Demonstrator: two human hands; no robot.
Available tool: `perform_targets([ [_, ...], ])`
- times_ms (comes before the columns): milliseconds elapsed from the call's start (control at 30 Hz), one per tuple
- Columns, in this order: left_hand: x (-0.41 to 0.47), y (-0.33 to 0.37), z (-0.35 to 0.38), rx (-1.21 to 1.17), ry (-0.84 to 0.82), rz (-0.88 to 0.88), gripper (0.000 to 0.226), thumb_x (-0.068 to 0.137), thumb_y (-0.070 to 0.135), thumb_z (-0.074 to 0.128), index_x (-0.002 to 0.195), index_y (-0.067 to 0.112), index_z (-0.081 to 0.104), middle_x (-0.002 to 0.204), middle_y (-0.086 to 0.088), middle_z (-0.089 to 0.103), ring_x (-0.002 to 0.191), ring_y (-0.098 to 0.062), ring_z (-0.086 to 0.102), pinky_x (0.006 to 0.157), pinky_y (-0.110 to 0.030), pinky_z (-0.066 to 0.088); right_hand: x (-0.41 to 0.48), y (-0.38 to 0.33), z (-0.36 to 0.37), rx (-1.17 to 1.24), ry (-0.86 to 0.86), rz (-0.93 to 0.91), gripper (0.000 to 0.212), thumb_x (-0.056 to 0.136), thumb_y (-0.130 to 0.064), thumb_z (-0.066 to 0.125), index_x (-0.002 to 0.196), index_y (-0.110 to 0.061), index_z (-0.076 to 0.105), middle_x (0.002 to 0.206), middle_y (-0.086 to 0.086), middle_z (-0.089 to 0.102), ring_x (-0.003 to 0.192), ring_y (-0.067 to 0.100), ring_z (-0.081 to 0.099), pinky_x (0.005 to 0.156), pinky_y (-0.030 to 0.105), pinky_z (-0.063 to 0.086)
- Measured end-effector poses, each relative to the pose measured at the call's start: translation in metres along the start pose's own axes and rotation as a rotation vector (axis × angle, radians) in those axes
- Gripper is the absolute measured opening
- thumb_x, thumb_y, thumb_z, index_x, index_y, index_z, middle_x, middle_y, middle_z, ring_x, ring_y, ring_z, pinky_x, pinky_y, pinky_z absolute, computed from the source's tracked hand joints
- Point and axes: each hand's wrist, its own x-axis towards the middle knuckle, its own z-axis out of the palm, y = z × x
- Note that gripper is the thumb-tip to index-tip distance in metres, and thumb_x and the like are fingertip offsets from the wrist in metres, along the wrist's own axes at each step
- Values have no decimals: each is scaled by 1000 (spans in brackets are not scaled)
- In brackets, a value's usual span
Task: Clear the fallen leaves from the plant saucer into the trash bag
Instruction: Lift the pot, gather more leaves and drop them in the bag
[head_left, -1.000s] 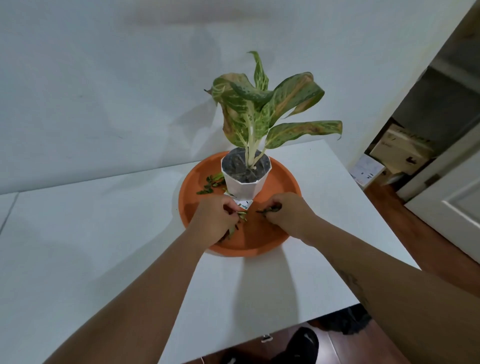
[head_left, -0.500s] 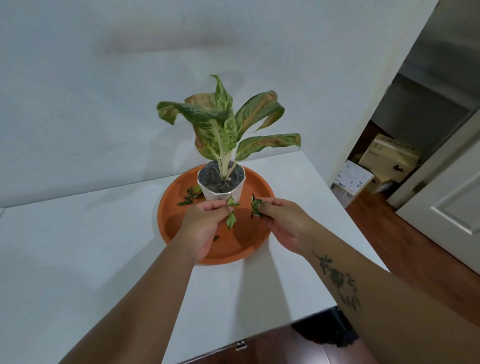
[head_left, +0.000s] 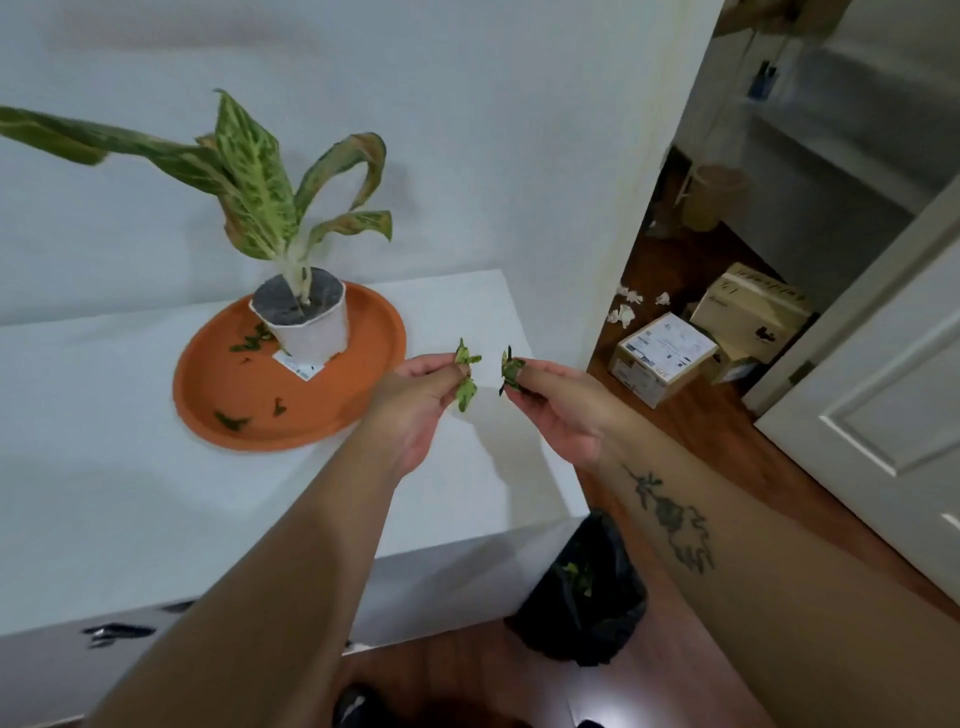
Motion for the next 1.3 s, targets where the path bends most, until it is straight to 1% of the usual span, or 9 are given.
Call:
perform_targets([
  [367, -46, -70, 131, -17, 42, -78, 28, 84, 1, 71, 111, -1, 69, 110, -14, 73, 104, -24, 69, 101, -34, 51, -41, -56, -141, 23, 83, 74, 24, 89, 4, 57, 112, 9, 61, 109, 20, 68, 95, 22, 67, 69, 20, 60],
  [433, -49, -79, 147, -20, 44, -88, 23, 84, 1, 71, 107, 1, 70, 108, -13, 73, 100, -21, 69, 99, -33, 52, -45, -60, -154, 44, 101, 78, 18, 89, 5, 57, 106, 7, 63, 105, 20, 68, 93, 22, 67, 71, 20, 60],
  [567, -50, -102, 172, -8, 52, -108, 17, 84, 0, 70, 100, 5, 70, 104, -13, 73, 98, -21, 68, 92, -29, 54, -48, -62, -181, 82, 178, 70, 11, 91, 6, 54, 88, 1, 63, 87, 15, 66, 72, 16, 66, 57, 16, 58],
  [733, -48, -132, 190, 5, 24, -166, 12, 86, -3, 67, 95, 5, 69, 88, -9, 74, 74, -12, 70, 66, -19, 55, -42, -51, -212, 110, 252, 61, 18, 92, 7, 51, 80, 0, 63, 70, 11, 69, 52, 9, 67, 52, 14, 55],
  [800, -44, -147, 192, 20, 24, -189, 12, 86, -3, 66, 95, 5, 69, 92, -12, 74, 81, -16, 71, 70, -20, 55, -37, -42, -224, 122, 273, 65, 18, 92, 7, 51, 81, -1, 63, 61, 7, 70, 50, 8, 66, 52, 13, 54],
  [933, -29, -178, 193, 45, 33, -255, 13, 87, -3, 65, 97, 3, 69, 98, -19, 73, 87, -23, 70, 71, -25, 56, -22, -18, -250, 125, 330, 76, 12, 90, 6, 53, 84, 1, 62, 77, 14, 63, 53, 10, 62, 47, 13, 50],
  [1033, -15, -207, 188, 79, 59, -309, 22, 87, -4, 65, 109, -3, 68, 107, -21, 72, 98, -29, 69, 88, -32, 56, -10, 4, -269, 155, 370, 107, 14, 91, 7, 53, 83, 1, 62, 78, 12, 63, 59, 11, 63, 49, 12, 50],
  [1167, 4, -258, 171, 133, 120, -383, 28, 85, -2, 69, 114, -2, 67, 103, -16, 72, 94, -23, 70, 89, -28, 54, 13, 42, -301, 154, 405, 172, 8, 91, 5, 55, 88, 2, 62, 79, 13, 63, 62, 12, 63, 51, 14, 52],
  [1300, 22, -314, 150, 216, 124, -435, 27, 84, 1, 70, 111, 0, 69, 99, -15, 74, 96, -26, 71, 92, -32, 56, 37, 80, -333, 112, 439, 234, 11, 90, 4, 56, 83, 0, 63, 81, 13, 66, 73, 16, 64, 57, 16, 56],
])
